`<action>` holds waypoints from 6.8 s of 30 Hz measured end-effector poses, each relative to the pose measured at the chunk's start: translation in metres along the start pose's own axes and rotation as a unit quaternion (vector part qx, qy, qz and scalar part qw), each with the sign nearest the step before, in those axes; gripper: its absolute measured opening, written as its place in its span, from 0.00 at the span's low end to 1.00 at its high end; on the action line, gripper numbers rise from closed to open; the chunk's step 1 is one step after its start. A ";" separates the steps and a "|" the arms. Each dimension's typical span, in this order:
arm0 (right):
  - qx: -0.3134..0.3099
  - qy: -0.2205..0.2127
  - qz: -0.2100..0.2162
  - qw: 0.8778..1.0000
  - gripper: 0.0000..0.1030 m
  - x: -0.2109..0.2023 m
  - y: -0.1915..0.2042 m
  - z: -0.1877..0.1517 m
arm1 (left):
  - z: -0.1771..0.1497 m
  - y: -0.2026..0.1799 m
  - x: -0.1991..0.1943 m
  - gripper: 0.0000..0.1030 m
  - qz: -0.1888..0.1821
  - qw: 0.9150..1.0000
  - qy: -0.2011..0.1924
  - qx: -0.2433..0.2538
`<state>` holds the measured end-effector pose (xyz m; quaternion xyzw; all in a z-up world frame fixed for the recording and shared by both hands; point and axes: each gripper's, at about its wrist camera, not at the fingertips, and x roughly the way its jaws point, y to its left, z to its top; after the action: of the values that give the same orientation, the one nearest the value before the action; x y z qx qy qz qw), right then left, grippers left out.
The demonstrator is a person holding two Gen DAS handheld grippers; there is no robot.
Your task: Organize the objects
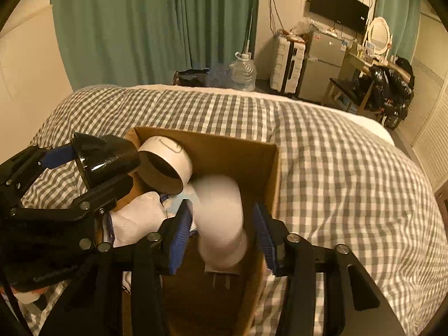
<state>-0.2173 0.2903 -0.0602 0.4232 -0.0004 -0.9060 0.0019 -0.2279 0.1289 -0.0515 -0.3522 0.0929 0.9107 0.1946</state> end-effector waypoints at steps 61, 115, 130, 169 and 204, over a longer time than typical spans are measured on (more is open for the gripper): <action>-0.111 0.108 0.025 0.988 0.77 -0.043 0.139 -0.192 | -0.192 0.068 -0.106 1.00 0.084 0.989 0.103 -0.068; -0.050 0.052 0.013 0.997 0.49 -0.072 0.086 -0.176 | -0.205 -0.012 -0.047 0.20 -0.034 0.982 0.182 0.031; -0.051 0.003 0.024 0.998 0.49 -0.119 0.091 -0.152 | -0.152 0.010 -0.117 0.19 -0.031 0.995 0.093 -0.001; 0.016 -0.011 0.040 0.999 0.51 0.009 0.000 0.005 | -0.005 -0.012 0.028 0.21 -0.065 0.996 0.051 0.034; 0.003 -0.188 -0.081 0.979 0.97 -0.268 0.028 -0.031 | -0.005 0.010 -0.224 1.00 0.032 0.992 -0.114 -0.043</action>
<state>-0.0216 0.2634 0.1259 0.2438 0.0312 -0.9666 -0.0728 -0.0778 0.0536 0.0965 -0.2509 0.0420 0.9539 0.1591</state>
